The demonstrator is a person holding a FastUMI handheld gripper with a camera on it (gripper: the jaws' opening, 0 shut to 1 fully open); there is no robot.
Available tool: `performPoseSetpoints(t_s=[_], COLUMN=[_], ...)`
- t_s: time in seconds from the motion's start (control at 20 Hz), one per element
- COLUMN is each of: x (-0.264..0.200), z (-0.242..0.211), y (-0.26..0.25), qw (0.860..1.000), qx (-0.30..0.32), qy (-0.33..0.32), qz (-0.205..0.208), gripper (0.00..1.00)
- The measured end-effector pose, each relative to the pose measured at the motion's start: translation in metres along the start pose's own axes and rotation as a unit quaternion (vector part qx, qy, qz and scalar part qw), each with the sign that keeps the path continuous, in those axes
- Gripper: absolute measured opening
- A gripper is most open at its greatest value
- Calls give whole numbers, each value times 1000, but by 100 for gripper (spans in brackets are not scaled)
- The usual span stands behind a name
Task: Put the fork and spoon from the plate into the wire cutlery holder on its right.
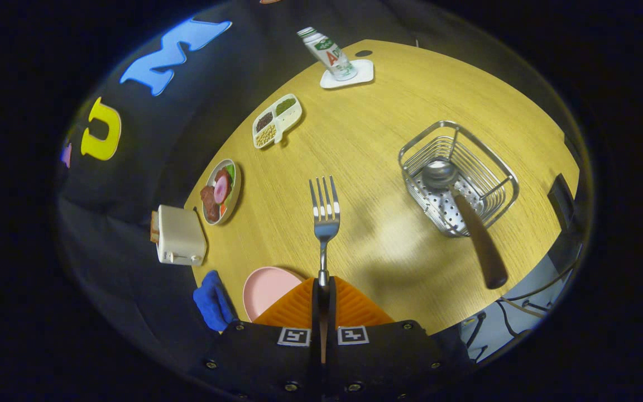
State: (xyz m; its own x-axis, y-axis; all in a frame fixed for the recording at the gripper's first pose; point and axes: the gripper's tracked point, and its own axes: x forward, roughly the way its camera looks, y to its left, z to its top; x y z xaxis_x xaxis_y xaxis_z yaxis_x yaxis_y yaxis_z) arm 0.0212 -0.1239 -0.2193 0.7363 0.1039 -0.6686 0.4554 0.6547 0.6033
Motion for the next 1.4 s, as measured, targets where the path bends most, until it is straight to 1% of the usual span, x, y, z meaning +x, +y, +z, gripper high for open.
performPoseSetpoints(t_s=[0.1, 0.2, 0.35, 0.6, 1.0, 1.15, 1.25, 1.3, 1.4], x=[-8, -19, -32, -37, -35, -39, -41, -41, -43], z=[14, 19, 17, 16, 13, 18, 21, 23, 24], y=[-12, -21, -32, -50, -47, -44, -46, -45, -46], qw=[1000, 998, 996, 993, 987, 985, 983, 982, 981], qx=[27, 52, 83, 116, 156, 171, 180, 184, 191], qy=[-13, -24, -36, -36, -17, -18, -19, -20, -22], qz=[3, 6, 8, 2, 20, 27, 29, 31, 32], gripper=[4, 3, 4, 4, 4, 6, 6, 8, 8])
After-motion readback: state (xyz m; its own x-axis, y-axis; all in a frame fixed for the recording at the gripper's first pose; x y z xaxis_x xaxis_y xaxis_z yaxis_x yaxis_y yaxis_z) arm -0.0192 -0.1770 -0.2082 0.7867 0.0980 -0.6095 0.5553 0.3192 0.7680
